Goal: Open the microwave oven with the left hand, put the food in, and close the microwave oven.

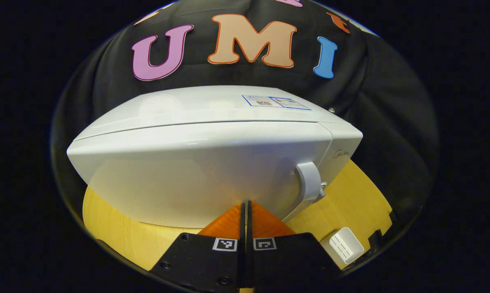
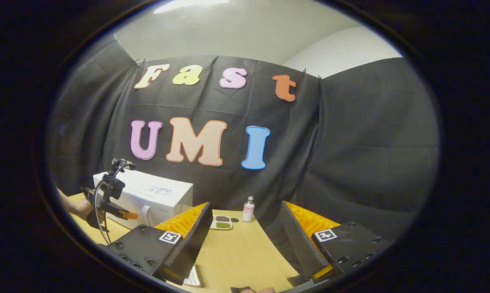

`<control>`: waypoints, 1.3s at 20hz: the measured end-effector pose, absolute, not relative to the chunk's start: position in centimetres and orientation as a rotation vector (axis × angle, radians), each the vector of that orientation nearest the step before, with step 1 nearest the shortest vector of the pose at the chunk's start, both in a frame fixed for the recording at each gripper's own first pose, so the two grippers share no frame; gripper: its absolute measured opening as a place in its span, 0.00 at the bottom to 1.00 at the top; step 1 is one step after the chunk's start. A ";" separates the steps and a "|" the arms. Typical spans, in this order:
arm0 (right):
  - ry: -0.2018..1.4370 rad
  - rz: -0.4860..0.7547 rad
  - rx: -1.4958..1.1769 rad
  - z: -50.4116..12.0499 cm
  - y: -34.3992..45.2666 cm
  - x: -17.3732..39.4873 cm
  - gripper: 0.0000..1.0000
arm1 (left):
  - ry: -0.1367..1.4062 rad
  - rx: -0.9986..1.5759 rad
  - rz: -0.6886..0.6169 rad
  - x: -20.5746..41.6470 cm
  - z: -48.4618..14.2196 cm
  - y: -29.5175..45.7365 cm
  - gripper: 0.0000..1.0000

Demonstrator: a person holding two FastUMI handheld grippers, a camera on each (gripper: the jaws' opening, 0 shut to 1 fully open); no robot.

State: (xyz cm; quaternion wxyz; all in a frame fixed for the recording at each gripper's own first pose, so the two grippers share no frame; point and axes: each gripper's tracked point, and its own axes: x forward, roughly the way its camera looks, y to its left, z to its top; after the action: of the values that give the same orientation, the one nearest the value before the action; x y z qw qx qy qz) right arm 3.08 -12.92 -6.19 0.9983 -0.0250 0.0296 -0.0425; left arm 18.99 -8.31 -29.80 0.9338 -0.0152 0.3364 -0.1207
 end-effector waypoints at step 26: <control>0.017 0.068 -0.010 -5.5 -12.8 7.6 0.97 | 0.033 0.001 -0.091 10.2 -0.6 -8.1 0.96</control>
State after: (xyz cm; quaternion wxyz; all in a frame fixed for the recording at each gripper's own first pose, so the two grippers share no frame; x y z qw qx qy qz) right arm 7.57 -12.76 -5.54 0.9994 -0.0049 0.0084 0.0339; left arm 10.23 -8.09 -0.61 0.9988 0.0003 0.0163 -0.0454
